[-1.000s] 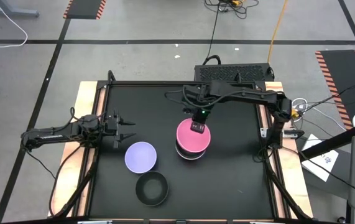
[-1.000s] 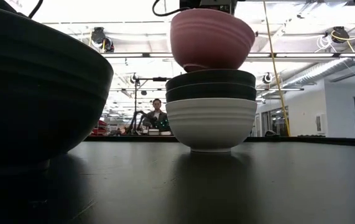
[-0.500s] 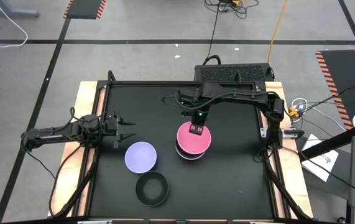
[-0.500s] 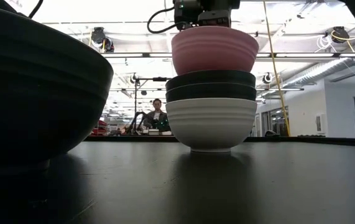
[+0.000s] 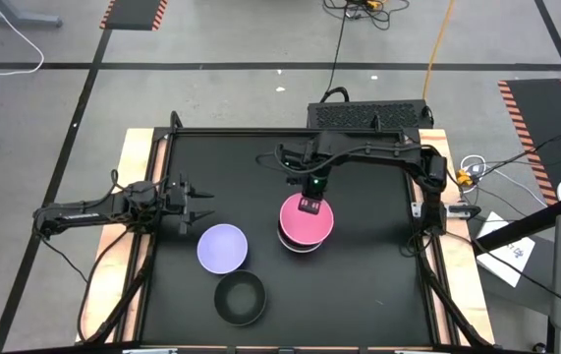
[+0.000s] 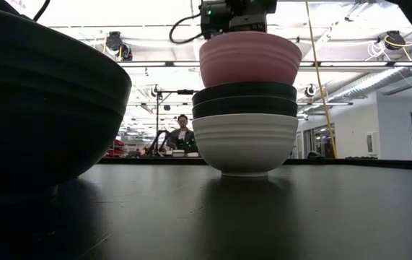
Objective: Nest bowls inside each other
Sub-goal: Stack the pink bowl into the black bowl
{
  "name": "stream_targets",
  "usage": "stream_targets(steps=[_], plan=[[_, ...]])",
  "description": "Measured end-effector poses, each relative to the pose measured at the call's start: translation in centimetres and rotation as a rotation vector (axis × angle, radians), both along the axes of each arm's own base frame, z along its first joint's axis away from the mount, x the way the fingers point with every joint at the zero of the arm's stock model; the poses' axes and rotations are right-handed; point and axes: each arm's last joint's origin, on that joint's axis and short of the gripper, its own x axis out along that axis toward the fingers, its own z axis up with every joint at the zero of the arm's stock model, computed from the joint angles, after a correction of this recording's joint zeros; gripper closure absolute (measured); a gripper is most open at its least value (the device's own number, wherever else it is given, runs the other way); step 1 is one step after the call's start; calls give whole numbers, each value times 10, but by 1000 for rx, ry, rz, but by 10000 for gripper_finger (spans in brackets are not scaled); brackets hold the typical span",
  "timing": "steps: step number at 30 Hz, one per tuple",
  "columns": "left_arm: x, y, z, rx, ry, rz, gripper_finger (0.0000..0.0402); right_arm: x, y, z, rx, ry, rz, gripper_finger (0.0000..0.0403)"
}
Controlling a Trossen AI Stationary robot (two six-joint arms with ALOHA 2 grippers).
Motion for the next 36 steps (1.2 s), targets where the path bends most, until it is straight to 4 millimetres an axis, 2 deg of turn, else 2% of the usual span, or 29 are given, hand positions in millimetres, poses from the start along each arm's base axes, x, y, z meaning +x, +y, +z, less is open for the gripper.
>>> stream_targets(steps=[8, 14, 22, 36], plan=[[0, 0, 0, -2, 2, -6, 177, 11, -2, -37, 42, 135, 18, 403], [0, 0, 0, -2, 2, -8, 177, 13, 0, -39, 30, 128, 19, 403], [0, 0, 0, -3, 2, -8, 177, 18, 13, -39, -126, 135, 30, 403], [0, 0, 0, -3, 1, -8, 177, 21, 23, -39, -214, 142, -6, 403]])
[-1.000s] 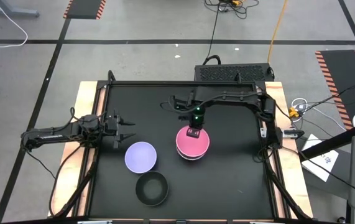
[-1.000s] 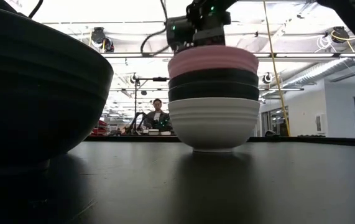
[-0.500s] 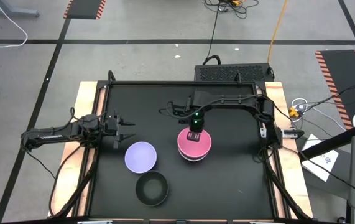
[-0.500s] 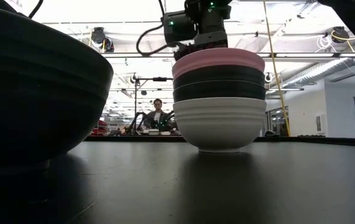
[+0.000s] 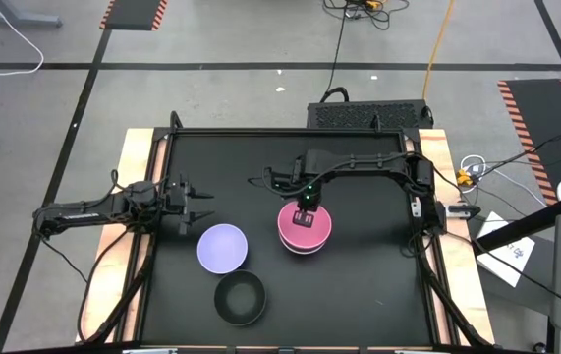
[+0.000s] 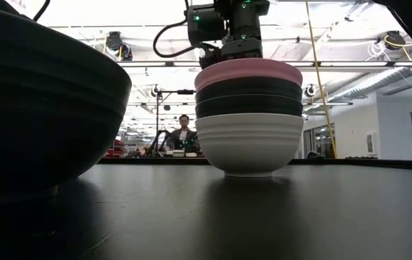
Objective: Nest bowls inside each other
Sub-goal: Stack the pink bowl into the black bowl
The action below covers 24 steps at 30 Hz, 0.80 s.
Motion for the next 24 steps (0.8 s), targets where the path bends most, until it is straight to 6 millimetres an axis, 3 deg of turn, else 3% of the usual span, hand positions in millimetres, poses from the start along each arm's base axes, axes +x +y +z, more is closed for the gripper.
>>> stream_targets(steps=[13, 24], plan=[[0, 0, 0, -3, 0, 1, 177, 0, 2, -1, -22, 3, 1, 399], [0, 0, 0, -5, 0, -8, 177, 2, 2, -2, -4, -15, 11, 319]])
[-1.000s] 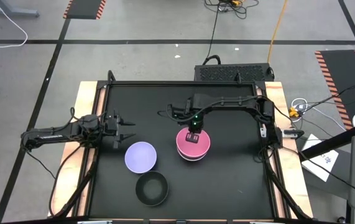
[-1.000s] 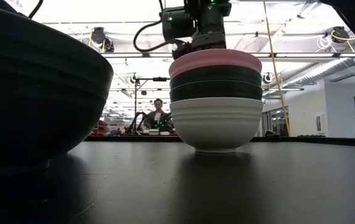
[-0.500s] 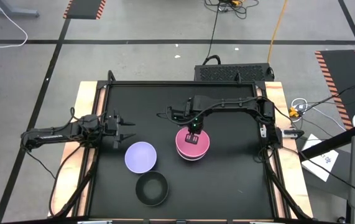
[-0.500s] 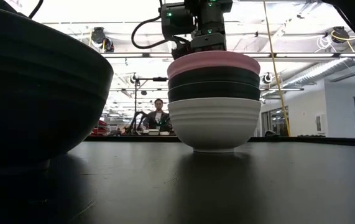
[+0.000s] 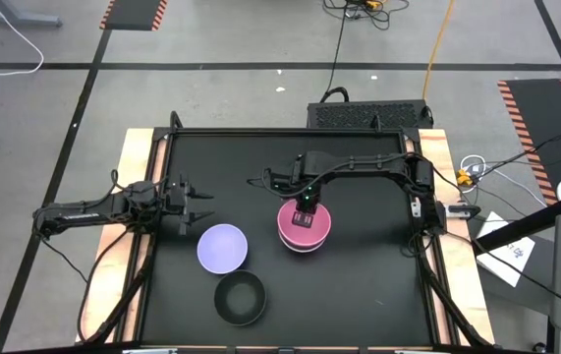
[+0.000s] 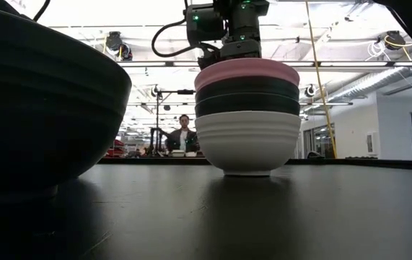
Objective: Nest bowls inside each other
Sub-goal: Stack the pink bowl into the black bowl
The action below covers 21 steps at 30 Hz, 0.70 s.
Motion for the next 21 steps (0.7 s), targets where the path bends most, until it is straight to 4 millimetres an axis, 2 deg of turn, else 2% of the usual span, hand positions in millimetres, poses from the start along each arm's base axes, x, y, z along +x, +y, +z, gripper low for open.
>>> stream_targets(steps=[10, 21], plan=[[0, 0, 0, 3, 0, 0, 177, 3, 2, 3, 33, -51, -5, 266], [0, 0, 0, 1, 0, 0, 177, 1, 10, 24, 27, -154, -2, 259]])
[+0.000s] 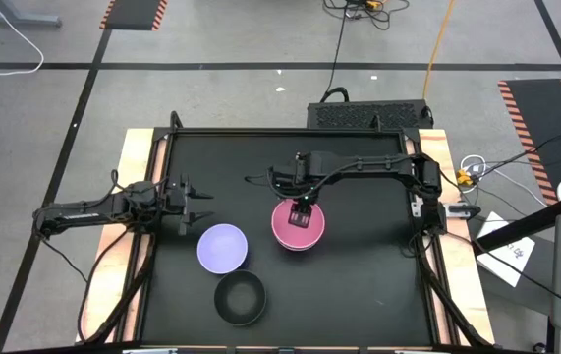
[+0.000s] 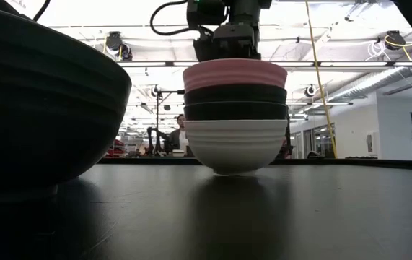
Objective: Nest bowls inside each other
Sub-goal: Stack the pink bowl into the black bowl
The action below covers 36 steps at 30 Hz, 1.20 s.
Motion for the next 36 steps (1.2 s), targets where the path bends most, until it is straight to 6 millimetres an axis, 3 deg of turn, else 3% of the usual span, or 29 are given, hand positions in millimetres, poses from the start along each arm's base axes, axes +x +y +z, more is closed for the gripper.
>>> stream_targets(steps=[16, 27, 36], plan=[[0, 0, 0, -6, -1, -3, 177, 1, -1, 1, 36, -24, 50, 258], [0, 0, 0, -6, -1, -6, 177, 0, -17, 2, 55, -40, 16, 214], [0, 0, 0, -6, -1, -7, 177, -3, -29, 2, 53, -35, -2, 211]])
